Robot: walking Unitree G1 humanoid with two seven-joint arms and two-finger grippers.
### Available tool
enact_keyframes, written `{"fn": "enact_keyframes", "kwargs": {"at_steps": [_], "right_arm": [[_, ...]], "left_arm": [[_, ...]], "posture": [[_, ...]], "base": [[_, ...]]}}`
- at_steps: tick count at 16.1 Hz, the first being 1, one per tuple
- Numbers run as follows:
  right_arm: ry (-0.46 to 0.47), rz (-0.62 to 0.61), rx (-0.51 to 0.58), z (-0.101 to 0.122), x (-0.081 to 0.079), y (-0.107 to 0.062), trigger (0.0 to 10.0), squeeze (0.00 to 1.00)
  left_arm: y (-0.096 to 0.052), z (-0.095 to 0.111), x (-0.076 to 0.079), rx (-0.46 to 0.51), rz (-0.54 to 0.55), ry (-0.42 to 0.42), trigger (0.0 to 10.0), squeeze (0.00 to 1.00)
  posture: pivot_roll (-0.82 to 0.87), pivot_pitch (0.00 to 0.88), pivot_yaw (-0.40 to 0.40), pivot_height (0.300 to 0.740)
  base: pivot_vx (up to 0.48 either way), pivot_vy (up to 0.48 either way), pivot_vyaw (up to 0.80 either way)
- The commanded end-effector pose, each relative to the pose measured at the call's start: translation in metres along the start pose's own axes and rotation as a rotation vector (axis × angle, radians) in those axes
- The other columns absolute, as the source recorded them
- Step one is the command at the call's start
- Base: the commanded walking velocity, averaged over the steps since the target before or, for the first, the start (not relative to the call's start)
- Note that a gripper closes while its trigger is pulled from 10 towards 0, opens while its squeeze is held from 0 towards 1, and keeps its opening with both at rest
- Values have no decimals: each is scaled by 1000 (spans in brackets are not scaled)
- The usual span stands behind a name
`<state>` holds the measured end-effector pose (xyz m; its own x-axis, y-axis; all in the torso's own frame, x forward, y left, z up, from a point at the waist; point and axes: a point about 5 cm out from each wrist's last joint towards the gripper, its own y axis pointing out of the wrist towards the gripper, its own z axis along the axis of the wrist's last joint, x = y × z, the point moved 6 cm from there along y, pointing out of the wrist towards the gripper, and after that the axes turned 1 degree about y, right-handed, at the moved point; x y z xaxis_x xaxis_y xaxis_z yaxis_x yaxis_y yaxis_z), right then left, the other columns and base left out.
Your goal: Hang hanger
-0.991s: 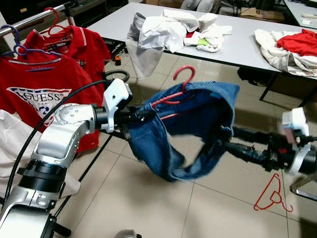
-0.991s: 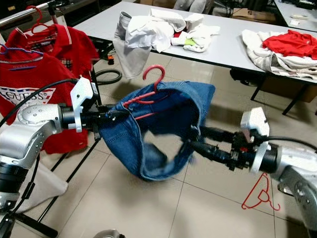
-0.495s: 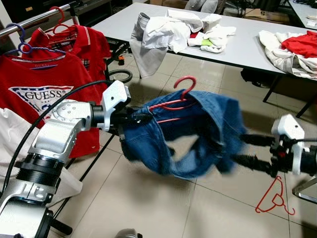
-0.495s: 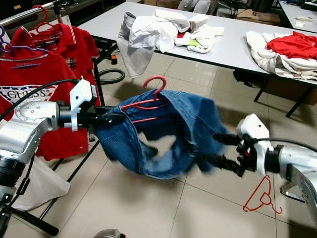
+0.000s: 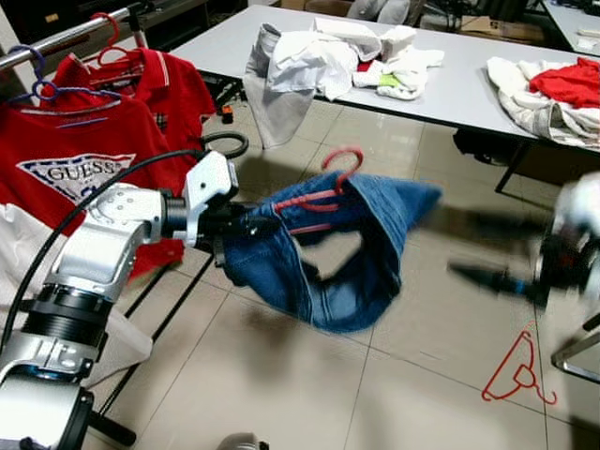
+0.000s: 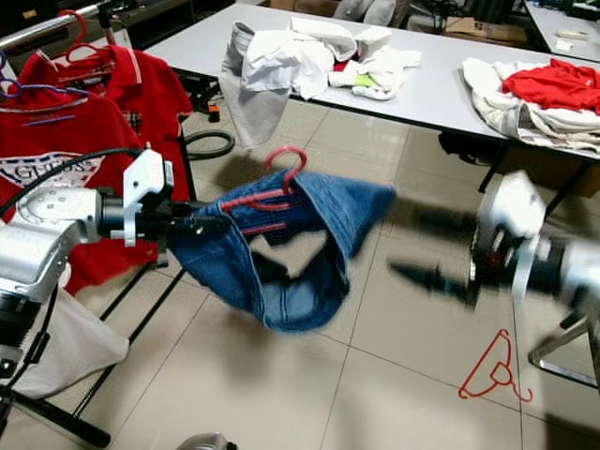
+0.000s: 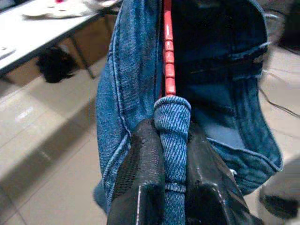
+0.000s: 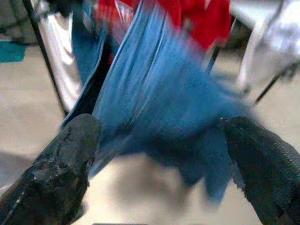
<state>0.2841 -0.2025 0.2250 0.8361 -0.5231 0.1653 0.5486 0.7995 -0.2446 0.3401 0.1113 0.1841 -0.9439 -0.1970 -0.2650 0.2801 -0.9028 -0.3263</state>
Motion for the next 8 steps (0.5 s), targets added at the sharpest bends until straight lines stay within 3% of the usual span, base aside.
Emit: {"fn": "enact_keyframes", "kwargs": {"at_steps": [1,2,3,4,5,8], "right_arm": [[-63,26,13,10,-3,5,10000,1000],[-98,60,6,13,-7,14,10000,1000],[-118,93,-6,14,-11,22,10000,867],[-141,123,-18,14,-15,29,10000,255],[-160,176,-26,15,-20,44,10000,0],[-162,349,-44,14,-39,56,10000,0]], "left_arm": [[0,13,4,11,-52,62,0,0],[2,15,8,9,-83,74,0,0],[3,17,10,6,-103,86,0,0],[5,18,13,3,-121,102,0,0],[8,21,19,-10,-166,136,0,0],[11,30,25,0,-222,163,0,0]], "posture": [[44,14,-6,740],[43,13,-8,740],[43,14,-8,740],[42,14,-9,740],[42,13,-13,740],[49,6,-33,740]], "base": [[0,0,0],[0,0,0],[0,0,0],[0,0,0],[0,0,0],[0,0,0]]}}
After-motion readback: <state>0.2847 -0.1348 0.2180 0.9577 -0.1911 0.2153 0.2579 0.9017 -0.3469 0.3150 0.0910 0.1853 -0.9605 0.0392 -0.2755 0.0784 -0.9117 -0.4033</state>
